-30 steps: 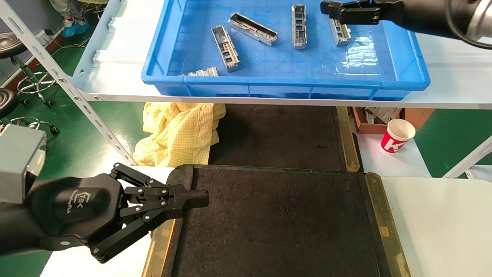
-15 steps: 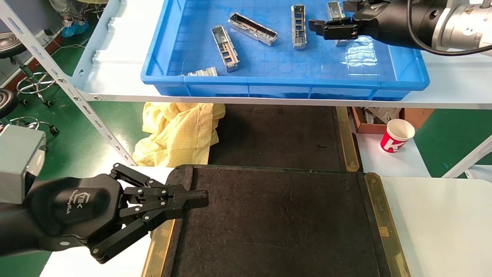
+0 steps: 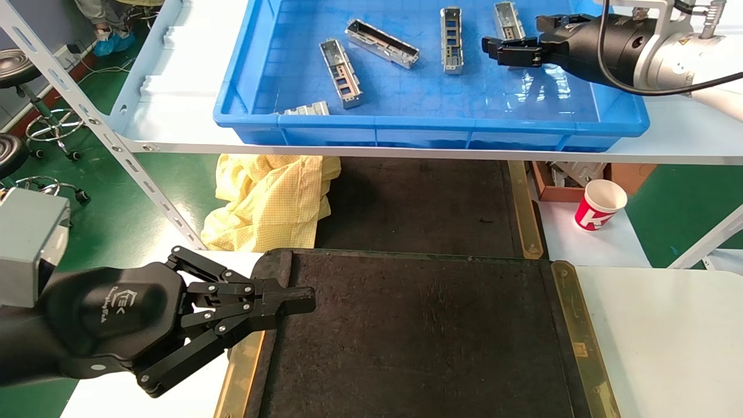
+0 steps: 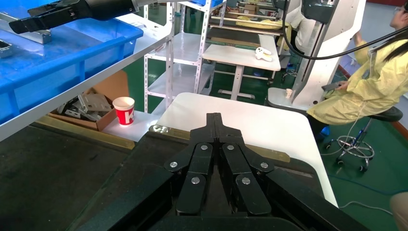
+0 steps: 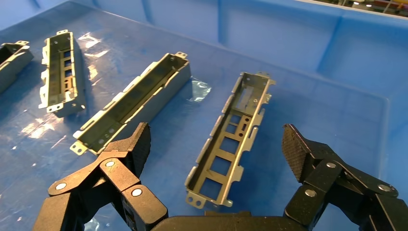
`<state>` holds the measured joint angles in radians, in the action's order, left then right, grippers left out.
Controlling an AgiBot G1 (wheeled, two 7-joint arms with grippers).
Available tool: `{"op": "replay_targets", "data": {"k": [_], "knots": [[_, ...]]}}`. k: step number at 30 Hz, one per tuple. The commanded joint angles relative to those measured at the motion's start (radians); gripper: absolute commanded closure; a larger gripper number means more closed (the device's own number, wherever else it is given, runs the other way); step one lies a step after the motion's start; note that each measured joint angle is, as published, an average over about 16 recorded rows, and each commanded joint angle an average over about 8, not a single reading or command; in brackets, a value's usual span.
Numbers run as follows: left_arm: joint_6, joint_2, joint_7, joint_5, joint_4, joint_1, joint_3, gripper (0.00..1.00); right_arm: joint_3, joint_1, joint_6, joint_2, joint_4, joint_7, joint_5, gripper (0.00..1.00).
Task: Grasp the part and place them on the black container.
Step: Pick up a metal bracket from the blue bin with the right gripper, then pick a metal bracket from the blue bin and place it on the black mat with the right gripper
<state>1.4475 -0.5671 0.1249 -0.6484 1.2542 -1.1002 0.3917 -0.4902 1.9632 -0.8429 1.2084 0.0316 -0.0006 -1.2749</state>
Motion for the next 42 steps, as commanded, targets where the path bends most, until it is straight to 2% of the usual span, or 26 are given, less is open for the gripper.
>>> {"op": "replay_targets", "data": {"k": [1,21,23,29,30,31,37,42], "knots": [[0.000,0.000,0.000,0.000,0.000,0.000,0.000,1.00,0.002,-0.003,0.012,0.003,-0.005,-0.004,0.003,1.00],[0.000,0.000,0.000,0.000,0.000,0.000,0.000,1.00,0.016,-0.024,0.033,0.012,-0.018,-0.034,0.022,1.00],[0.000,0.000,0.000,0.000,0.000,0.000,0.000,0.91,0.018,-0.026,0.034,0.013,-0.018,-0.039,0.024,1.00],[0.000,0.000,0.000,0.000,0.000,0.000,0.000,0.16,0.017,-0.030,0.038,0.014,-0.023,-0.047,0.023,1.00],[0.000,0.000,0.000,0.000,0.000,0.000,0.000,0.06,0.017,-0.030,0.038,0.014,-0.024,-0.048,0.023,1.00],[0.000,0.000,0.000,0.000,0.000,0.000,0.000,0.00,0.016,-0.029,0.036,0.014,-0.024,-0.048,0.022,1.00],[0.000,0.000,0.000,0.000,0.000,0.000,0.000,0.00,0.018,-0.013,0.009,0.005,-0.011,-0.061,0.024,1.00],[0.000,0.000,0.000,0.000,0.000,0.000,0.000,0.00,0.017,0.022,-0.060,-0.019,0.012,-0.083,0.023,1.00]]}}
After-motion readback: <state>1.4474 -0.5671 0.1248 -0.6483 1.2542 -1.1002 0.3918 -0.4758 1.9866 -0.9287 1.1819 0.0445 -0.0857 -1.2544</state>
